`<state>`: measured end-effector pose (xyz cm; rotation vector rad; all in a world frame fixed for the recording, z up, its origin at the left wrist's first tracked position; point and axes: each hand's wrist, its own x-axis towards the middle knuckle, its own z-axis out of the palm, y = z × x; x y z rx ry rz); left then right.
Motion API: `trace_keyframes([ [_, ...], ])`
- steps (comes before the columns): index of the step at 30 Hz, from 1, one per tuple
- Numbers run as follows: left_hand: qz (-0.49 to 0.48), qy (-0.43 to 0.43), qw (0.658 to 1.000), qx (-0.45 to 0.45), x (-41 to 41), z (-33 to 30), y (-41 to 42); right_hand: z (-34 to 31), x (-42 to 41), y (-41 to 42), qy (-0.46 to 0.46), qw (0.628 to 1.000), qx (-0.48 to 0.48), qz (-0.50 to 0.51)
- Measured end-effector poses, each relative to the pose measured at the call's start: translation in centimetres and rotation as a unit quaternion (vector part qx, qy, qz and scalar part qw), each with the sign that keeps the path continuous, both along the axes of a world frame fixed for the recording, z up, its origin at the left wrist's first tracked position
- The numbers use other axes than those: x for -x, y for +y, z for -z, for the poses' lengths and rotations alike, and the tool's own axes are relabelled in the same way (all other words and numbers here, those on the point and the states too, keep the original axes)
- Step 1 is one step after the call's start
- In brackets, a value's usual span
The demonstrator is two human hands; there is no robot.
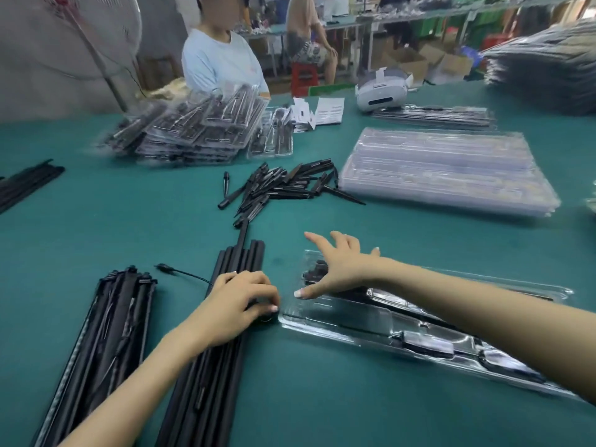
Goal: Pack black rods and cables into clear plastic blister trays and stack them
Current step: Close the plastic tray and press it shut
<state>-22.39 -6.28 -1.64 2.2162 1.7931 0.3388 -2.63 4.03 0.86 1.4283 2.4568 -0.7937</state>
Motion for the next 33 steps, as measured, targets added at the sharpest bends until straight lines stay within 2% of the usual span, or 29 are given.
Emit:
trace_keyframes([
  [7, -0.017, 0.006, 1.0, -0.019, -0.2, 0.5, -0.4, 0.2, 1.2, 0.4, -0.025, 0.999, 0.046, 0.013],
  [11, -0.019, -0.004, 1.0, 0.01, -0.1, 0.2, 0.1, -0.2, 2.2, 0.4, -0.066, 0.998, 0.01, -0.005],
  [15, -0.016, -0.086, 0.995, 0.054, -0.2, -1.4, 1.3, -1.7, 4.6, 0.6, -0.123, 0.982, -0.048, -0.138],
  [19, -0.104, -0.201, 0.965, 0.134, -1.7, -2.0, 2.6, -2.6, 6.4, 1.2, -0.178, 0.945, -0.086, -0.261],
  [22, -0.142, -0.174, 0.956, 0.187, -2.5, -1.2, 3.4, -2.2, 6.7, 1.5, -0.196, 0.934, -0.103, -0.281],
  [25, -0.131, -0.133, 0.963, 0.194, -2.9, -0.3, 3.9, -1.3, 6.5, 1.4, -0.167, 0.935, -0.127, -0.285],
  [33, -0.116, -0.062, 0.966, 0.222, -3.2, 0.0, 5.4, -0.4, 6.2, 1.5, -0.131, 0.958, -0.081, -0.243],
])
